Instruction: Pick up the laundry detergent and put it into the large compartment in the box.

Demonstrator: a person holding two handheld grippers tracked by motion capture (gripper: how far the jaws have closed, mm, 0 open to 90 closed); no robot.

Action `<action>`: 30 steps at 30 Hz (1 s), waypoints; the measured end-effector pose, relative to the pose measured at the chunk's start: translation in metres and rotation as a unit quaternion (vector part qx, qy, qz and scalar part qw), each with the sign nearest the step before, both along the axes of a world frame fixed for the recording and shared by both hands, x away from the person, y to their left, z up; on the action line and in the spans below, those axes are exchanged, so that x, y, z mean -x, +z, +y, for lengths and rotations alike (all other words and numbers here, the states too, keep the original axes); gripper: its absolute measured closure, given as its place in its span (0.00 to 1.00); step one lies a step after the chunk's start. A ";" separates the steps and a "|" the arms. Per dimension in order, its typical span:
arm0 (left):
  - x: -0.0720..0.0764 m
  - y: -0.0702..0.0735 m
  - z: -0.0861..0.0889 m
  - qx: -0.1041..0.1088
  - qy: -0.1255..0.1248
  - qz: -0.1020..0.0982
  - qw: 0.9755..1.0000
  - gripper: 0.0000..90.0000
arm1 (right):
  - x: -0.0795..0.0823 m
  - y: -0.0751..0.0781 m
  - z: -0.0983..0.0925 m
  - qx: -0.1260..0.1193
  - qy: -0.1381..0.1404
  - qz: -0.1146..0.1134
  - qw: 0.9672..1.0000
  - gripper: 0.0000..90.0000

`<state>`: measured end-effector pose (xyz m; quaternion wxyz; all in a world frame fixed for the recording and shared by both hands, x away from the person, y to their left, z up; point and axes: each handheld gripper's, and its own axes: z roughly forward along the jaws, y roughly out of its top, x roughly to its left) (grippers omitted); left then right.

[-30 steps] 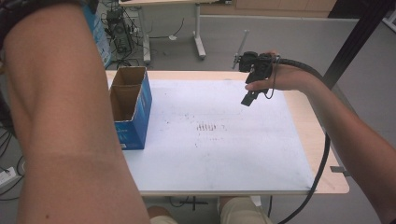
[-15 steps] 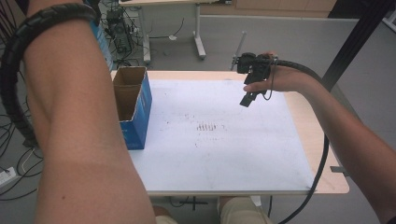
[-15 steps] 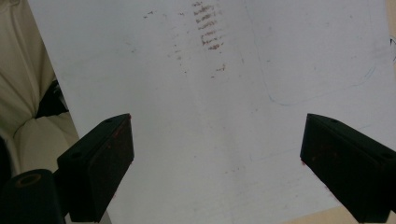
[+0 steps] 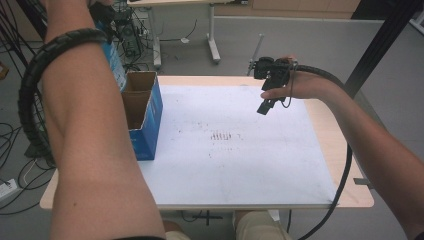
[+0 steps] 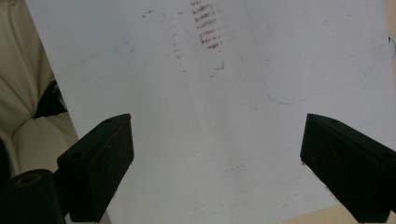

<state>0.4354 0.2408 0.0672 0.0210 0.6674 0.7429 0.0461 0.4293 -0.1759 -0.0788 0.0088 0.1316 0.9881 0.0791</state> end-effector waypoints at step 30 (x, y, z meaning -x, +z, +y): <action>-0.011 -0.079 0.000 0.006 -0.016 0.018 1.000 0.41 | 0.002 0.001 -0.001 -0.001 -0.002 -0.008 1.000 0.11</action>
